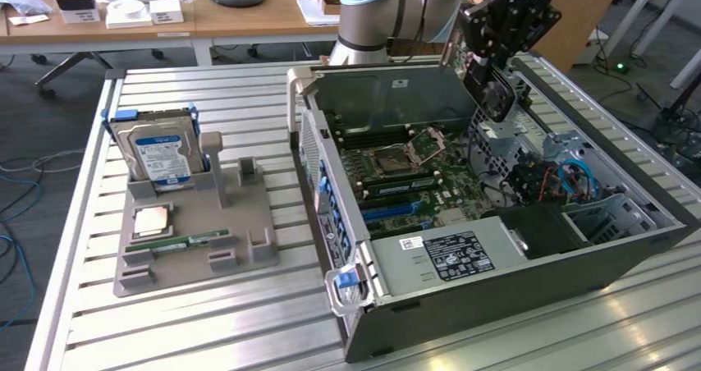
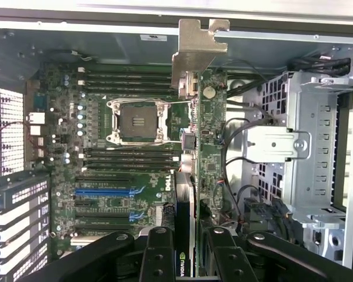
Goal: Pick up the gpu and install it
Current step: 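Pick up the gpu and move the gpu toward the slot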
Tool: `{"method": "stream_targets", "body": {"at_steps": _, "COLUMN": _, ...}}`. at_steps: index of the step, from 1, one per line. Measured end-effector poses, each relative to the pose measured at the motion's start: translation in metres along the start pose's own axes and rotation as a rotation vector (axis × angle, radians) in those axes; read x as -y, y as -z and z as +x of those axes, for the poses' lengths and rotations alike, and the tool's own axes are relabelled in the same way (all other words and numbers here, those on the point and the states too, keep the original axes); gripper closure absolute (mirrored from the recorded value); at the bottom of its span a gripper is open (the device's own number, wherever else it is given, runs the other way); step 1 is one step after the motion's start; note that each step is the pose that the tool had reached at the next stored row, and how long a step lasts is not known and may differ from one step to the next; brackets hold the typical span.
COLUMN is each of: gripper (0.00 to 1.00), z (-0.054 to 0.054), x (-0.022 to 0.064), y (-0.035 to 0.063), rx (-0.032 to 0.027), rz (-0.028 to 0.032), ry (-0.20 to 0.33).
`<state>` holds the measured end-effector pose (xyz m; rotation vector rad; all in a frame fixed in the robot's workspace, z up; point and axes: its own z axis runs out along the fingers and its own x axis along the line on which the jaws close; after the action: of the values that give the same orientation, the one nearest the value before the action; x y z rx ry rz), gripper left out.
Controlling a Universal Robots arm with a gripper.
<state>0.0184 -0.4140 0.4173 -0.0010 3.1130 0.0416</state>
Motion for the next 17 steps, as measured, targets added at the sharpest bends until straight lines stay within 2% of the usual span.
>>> {"method": "stream_targets", "body": {"at_steps": 10, "gripper": 0.74, "z": -0.02, "x": 0.0, "y": -0.0008, "rx": 0.0001, "rz": 0.0002, "ry": -0.006}}
{"method": "stream_targets", "body": {"at_steps": 17, "gripper": 0.74, "z": -0.023, "x": -0.0001, "y": -0.0012, "rx": 0.0002, "rz": 0.0003, "ry": -0.006}}
